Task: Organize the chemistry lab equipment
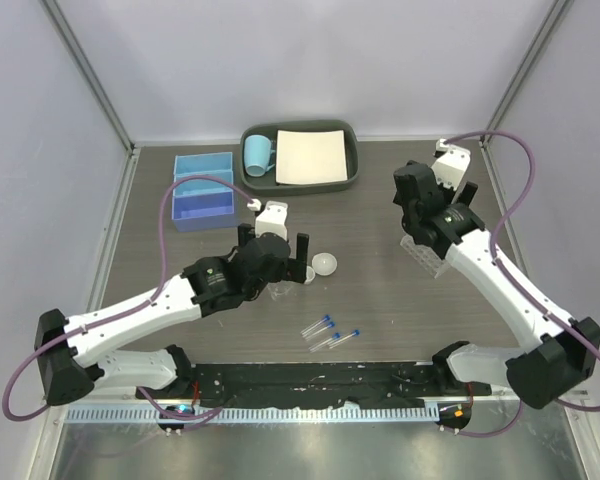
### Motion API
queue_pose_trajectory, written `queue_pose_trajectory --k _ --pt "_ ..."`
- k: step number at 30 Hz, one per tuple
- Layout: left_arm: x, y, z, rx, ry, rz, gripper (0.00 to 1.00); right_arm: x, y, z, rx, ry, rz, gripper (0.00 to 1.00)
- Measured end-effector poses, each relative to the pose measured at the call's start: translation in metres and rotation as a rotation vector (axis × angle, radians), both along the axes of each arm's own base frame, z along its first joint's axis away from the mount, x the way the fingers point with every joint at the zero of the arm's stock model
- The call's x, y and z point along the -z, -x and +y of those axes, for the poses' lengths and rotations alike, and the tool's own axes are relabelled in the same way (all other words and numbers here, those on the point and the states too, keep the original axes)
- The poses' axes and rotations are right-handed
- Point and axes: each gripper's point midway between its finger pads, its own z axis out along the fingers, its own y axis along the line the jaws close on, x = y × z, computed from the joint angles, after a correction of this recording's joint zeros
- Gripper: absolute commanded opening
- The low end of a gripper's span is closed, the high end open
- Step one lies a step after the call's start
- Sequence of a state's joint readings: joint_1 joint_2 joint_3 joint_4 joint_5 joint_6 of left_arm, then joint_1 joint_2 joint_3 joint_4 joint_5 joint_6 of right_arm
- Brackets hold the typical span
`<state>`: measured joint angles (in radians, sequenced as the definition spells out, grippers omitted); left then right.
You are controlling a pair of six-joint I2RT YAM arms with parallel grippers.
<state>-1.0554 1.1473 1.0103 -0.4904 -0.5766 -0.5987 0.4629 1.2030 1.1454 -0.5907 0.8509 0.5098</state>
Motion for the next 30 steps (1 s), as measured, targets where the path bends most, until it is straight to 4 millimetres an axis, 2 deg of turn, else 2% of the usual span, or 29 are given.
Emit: queue_pose_trajectory --k 3,5,8,12,14,18,20,23,26,30 --pt "0.007 0.000 -0.006 0.016 -0.013 0.022 1.00 -0.002 -0.005 -0.005 0.057 0.042 0.031 1.00" --pt "0.012 0.002 -0.010 0.033 -0.018 0.039 1.00 0.006 -0.006 -0.006 0.077 0.065 0.075 0.99" --pt "0.015 0.005 -0.016 0.059 -0.009 0.057 1.00 0.022 0.001 -0.008 0.076 0.088 0.152 1.00" --pt "0.015 0.007 -0.023 0.085 0.021 0.067 1.00 0.028 0.009 -0.017 0.092 0.077 0.191 1.00" --pt "0.021 0.010 -0.026 0.094 0.036 0.080 1.00 0.035 0.012 -0.035 0.132 0.032 0.207 1.00" --pt "0.042 0.019 -0.027 0.118 0.050 0.121 1.00 0.056 0.029 -0.095 0.305 -0.046 0.250 1.00" --pt "0.050 0.023 -0.027 0.127 0.053 0.144 1.00 0.068 0.040 -0.117 0.380 -0.074 0.270 1.00" --pt "0.052 0.027 -0.030 0.145 0.069 0.160 1.00 0.083 0.049 -0.130 0.444 -0.122 0.287 1.00" --pt "0.046 0.029 -0.034 0.158 0.107 0.159 1.00 0.097 0.054 -0.136 0.488 -0.170 0.298 1.00" --pt "0.035 0.033 -0.035 0.172 0.158 0.146 1.00 0.115 0.048 -0.144 0.545 -0.223 0.309 1.00"
